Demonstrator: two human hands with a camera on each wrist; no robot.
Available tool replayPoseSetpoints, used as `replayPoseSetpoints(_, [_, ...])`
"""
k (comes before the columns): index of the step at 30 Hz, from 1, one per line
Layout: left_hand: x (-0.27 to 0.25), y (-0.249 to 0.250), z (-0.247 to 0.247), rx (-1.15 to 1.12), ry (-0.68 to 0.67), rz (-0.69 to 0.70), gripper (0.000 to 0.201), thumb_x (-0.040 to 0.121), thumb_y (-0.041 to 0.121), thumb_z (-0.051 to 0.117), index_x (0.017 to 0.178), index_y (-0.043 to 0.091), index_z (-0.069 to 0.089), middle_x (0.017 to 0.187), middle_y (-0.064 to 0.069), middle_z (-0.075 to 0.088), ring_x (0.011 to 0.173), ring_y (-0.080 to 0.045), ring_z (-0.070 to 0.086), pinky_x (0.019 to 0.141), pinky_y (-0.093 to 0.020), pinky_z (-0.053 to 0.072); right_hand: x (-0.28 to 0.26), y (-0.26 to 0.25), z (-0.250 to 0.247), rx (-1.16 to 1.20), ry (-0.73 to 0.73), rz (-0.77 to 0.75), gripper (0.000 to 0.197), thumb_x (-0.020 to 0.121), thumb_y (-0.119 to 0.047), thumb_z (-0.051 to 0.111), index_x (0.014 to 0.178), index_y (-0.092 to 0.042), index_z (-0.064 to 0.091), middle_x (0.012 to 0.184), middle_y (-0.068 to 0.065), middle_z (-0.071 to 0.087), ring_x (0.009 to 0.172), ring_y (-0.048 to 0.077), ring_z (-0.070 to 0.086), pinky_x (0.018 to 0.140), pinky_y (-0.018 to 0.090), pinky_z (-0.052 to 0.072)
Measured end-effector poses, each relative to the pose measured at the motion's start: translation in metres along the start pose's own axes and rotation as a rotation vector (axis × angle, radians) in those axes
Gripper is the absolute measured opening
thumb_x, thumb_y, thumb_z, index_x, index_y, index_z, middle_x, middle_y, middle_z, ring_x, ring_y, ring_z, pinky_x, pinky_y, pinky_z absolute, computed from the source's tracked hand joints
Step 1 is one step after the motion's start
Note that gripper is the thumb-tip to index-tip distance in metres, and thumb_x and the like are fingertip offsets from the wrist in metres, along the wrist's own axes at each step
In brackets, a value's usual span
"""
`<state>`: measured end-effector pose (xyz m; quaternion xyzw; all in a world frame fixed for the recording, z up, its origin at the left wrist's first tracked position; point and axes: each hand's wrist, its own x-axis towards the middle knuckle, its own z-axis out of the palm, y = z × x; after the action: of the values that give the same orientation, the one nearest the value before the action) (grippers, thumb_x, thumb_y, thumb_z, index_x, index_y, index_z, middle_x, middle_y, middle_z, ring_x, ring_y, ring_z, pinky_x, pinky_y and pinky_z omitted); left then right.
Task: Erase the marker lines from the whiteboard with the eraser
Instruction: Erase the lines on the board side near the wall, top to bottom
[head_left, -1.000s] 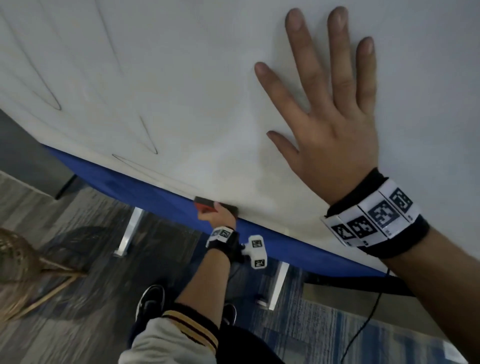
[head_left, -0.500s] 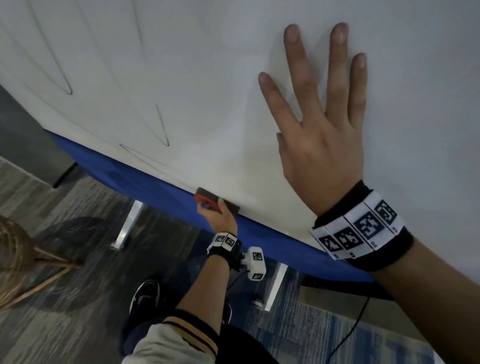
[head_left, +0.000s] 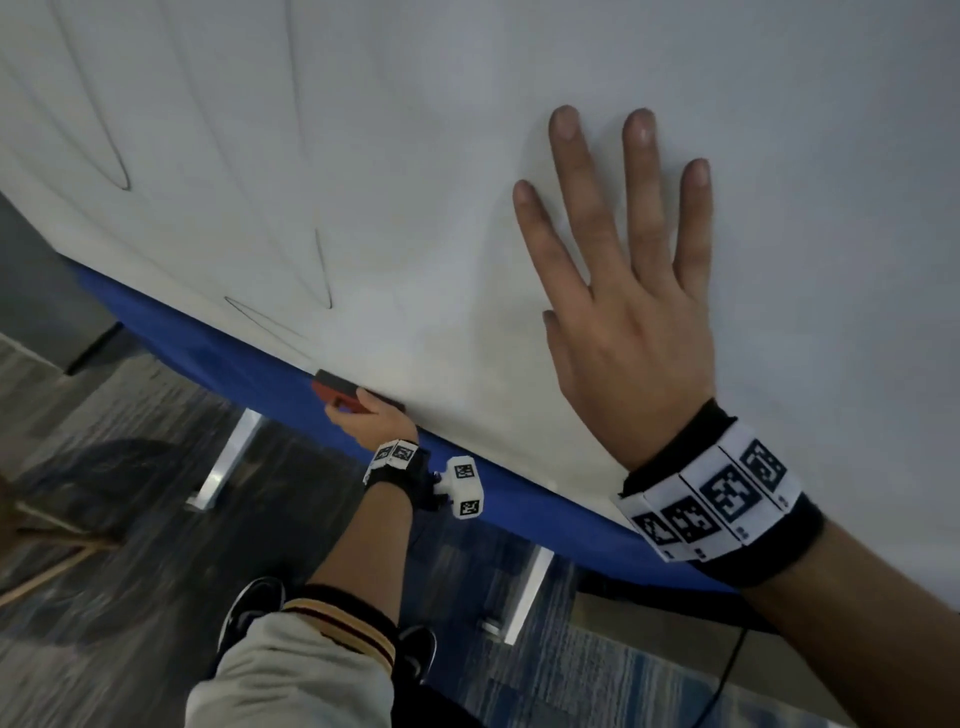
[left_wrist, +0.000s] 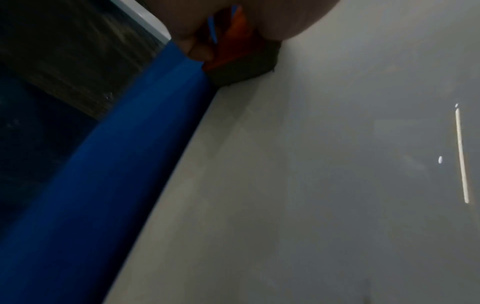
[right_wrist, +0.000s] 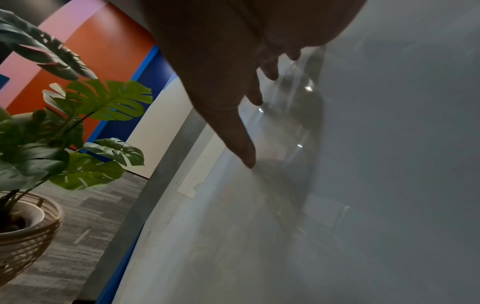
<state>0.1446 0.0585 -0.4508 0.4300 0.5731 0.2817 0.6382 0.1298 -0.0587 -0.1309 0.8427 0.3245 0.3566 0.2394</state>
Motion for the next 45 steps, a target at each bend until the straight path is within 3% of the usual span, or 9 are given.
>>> replayPoseSetpoints(4, [0.004,0.021,-0.003,-0.004,-0.002,-0.019,0.052,0.106,0.017,0.051,0.150,-0.001,0.032,0.146,-0.025,0.048,0.127,-0.041,0.054,0.096,-0.032,0.041,0.008,-0.006,-0.004,0.039,0.028,-0.013,0.078,0.083,0.014,0.056,0.153,-0.017,0.041,0.165,0.016,0.025,0.149,0.047,0.022,0.125,0.056,0.007])
replayPoseSetpoints(12, [0.061,0.123,-0.010,-0.190,-0.072,0.462,0.049,0.105,0.033,0.051,0.147,0.011,0.035,0.129,-0.017,0.056,0.110,-0.033,0.060,0.092,-0.036,0.055,0.089,-0.026,-0.026,0.096,0.133,0.010,0.095,0.071,0.019,0.061,0.154,-0.022,0.040,0.164,0.017,0.028,0.150,0.045,0.023,0.124,0.056,0.002])
replayPoseSetpoints(17, [0.095,0.080,-0.007,-0.003,0.071,-0.106,0.050,0.108,0.020,0.048,0.151,0.000,0.032,0.147,-0.025,0.048,0.128,-0.039,0.054,0.099,-0.032,0.042,0.094,-0.041,-0.020,0.052,0.073,-0.003,0.082,0.084,-0.005,0.072,0.155,-0.023,0.037,0.166,0.017,0.020,0.151,0.043,0.012,0.122,0.056,-0.007])
replayPoseSetpoints(20, [0.095,0.074,-0.010,0.026,0.024,-0.164,0.050,0.108,0.021,0.047,0.151,0.002,0.032,0.146,-0.027,0.048,0.126,-0.041,0.055,0.100,-0.037,0.044,0.095,-0.044,-0.016,0.028,0.044,0.004,0.080,0.089,-0.029,0.071,0.159,-0.025,0.031,0.167,0.016,0.019,0.149,0.043,0.009,0.122,0.056,-0.010])
replayPoseSetpoints(24, [0.060,0.103,-0.011,-0.049,-0.040,0.175,0.054,0.105,0.027,0.052,0.150,0.003,0.034,0.140,-0.022,0.052,0.121,-0.038,0.056,0.103,-0.044,0.049,0.094,-0.051,-0.011,0.008,0.017,0.032,0.083,0.092,-0.041,0.068,0.161,-0.026,0.024,0.166,0.016,0.009,0.148,0.046,0.001,0.121,0.056,-0.014])
replayPoseSetpoints(28, [0.054,0.120,-0.025,-0.059,-0.225,0.531,0.051,0.101,0.036,0.054,0.144,0.013,0.038,0.129,-0.010,0.053,0.109,-0.024,0.057,0.093,-0.030,0.052,0.093,-0.051,-0.007,0.005,0.038,0.036,0.080,0.094,-0.043,0.067,0.161,-0.025,0.025,0.166,0.014,0.006,0.149,0.041,-0.005,0.122,0.055,-0.014])
replayPoseSetpoints(34, [0.148,0.101,-0.026,0.110,-0.014,-0.139,0.058,0.107,0.029,0.048,0.155,0.006,0.026,0.144,-0.025,0.051,0.125,-0.044,0.055,0.104,-0.044,0.045,0.092,-0.053,-0.004,-0.003,0.032,0.017,0.079,0.096,-0.043,0.063,0.161,-0.024,0.023,0.166,0.013,0.005,0.149,0.040,-0.006,0.122,0.055,-0.015])
replayPoseSetpoints(42, [-0.040,0.141,-0.044,0.065,-0.462,0.744,0.044,0.095,0.044,0.062,0.132,0.026,0.043,0.128,-0.006,0.051,0.112,-0.027,0.055,0.090,-0.045,0.054,0.091,-0.045,-0.016,0.022,0.007,-0.010,0.080,0.095,-0.041,0.064,0.161,-0.022,0.023,0.169,0.010,0.009,0.153,0.036,0.002,0.125,0.048,-0.002])
replayPoseSetpoints(45, [-0.024,0.189,-0.038,0.014,-0.371,0.763,0.044,0.097,0.040,0.057,0.134,0.022,0.041,0.128,0.001,0.047,0.114,-0.028,0.051,0.094,-0.052,0.051,0.098,-0.015,-0.037,0.075,0.099,-0.018,0.070,0.091,-0.035,0.070,0.153,-0.020,0.042,0.166,0.011,0.025,0.149,0.029,0.023,0.119,0.041,0.017])
